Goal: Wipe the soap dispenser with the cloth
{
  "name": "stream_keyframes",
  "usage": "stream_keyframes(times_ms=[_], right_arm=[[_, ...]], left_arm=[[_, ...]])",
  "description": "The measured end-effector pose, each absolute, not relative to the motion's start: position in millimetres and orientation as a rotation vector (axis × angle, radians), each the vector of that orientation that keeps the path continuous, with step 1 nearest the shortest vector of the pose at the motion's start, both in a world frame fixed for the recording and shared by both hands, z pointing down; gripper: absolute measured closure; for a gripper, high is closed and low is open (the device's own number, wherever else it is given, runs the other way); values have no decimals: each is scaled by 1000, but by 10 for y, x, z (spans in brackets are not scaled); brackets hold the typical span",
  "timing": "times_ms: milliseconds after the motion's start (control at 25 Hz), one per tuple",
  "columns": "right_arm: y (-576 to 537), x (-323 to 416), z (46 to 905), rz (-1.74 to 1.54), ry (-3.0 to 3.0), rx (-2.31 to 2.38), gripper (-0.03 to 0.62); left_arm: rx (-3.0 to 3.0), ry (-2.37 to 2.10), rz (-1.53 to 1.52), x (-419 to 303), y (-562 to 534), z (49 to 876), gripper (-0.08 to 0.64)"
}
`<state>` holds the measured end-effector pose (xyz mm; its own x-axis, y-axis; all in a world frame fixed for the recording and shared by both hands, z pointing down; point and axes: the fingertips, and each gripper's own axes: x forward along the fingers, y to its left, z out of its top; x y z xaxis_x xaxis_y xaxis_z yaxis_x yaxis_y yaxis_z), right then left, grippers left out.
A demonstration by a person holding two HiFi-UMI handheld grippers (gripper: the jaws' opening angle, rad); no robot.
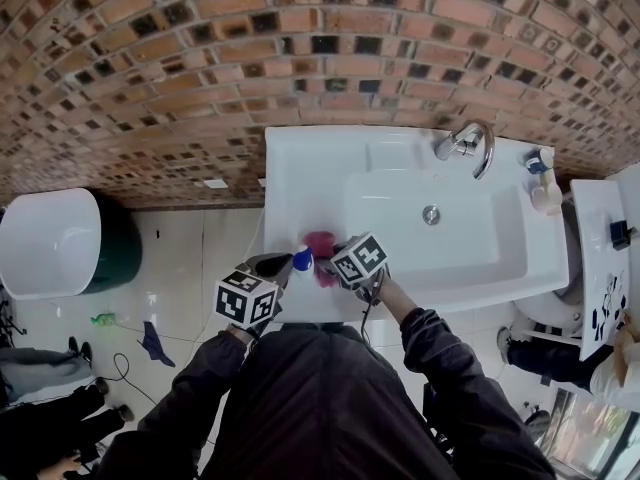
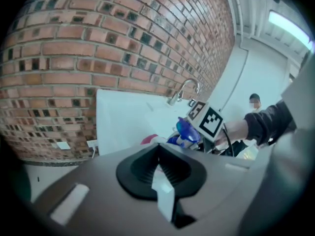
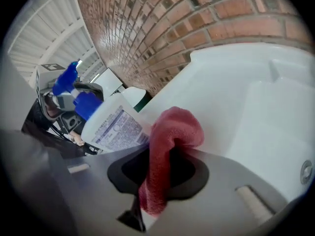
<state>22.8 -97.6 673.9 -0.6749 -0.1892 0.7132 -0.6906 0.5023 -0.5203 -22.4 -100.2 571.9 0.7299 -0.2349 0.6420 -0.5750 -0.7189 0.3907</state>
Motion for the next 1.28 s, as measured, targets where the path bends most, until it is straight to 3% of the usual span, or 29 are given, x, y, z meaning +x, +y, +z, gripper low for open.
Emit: stream_keyframes(times_ms=[280,520,880,1280], right_arm=[[-889,315,6295,1146,-2253,826,511],[-651,293,5669,1453,-2427,777,511],[-551,131,6328,1579,-2237,788,511],[-587,163,6802,1441,-2097,791,511]], left_arm=[[2338,-605,758,-239,-990,5720,577],[2333,-603,740,-241,-997,5715,577],[2326,-597,751,-235,-977,5747,577],[2315,-593,743,-228,-953,5773,577]])
